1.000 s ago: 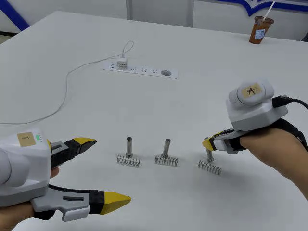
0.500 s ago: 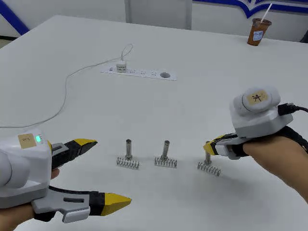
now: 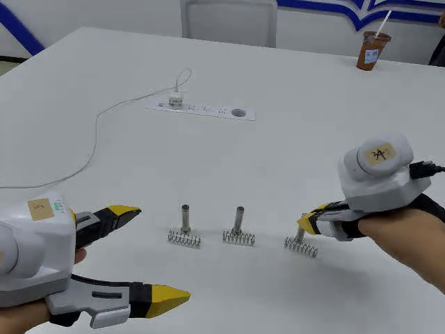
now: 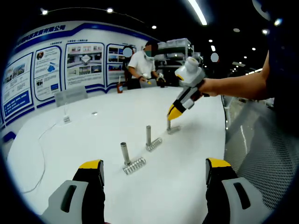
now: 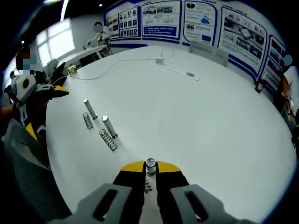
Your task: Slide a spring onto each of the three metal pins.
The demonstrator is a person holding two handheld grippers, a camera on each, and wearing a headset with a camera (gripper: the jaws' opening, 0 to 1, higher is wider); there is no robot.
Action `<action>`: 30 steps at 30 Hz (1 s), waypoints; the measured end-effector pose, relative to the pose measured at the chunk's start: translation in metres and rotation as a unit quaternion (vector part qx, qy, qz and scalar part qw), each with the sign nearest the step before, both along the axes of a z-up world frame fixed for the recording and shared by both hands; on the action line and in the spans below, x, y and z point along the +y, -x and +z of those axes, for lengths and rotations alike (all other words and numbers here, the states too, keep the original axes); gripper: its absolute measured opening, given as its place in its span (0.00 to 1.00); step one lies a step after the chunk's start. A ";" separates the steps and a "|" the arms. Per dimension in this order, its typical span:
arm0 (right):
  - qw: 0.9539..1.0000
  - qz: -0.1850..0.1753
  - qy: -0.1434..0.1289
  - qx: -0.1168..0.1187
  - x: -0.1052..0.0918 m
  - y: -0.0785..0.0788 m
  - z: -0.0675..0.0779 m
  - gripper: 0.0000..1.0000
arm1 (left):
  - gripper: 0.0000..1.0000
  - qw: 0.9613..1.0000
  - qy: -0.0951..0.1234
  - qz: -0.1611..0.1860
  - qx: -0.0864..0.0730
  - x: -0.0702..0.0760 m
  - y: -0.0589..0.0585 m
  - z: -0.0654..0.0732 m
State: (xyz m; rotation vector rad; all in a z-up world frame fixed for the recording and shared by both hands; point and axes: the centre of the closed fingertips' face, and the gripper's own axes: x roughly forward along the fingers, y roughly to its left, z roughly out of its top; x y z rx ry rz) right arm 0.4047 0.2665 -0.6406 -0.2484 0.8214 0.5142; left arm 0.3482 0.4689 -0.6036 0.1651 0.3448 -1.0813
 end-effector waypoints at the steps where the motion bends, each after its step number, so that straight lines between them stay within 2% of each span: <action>1: 1.000 0.001 0.001 0.000 0.000 0.001 0.000 0.09 | 0.92 1.000 0.000 0.000 0.000 0.000 0.000 0.000; 17: 1.000 0.025 0.014 -0.010 0.000 -0.002 -0.003 0.10 | 0.92 1.000 0.002 0.000 -0.004 -0.002 0.000 0.002; 30: 0.999 0.034 0.021 -0.010 -0.001 0.003 -0.006 0.17 | 0.92 1.000 0.006 0.001 -0.003 -0.002 0.002 0.000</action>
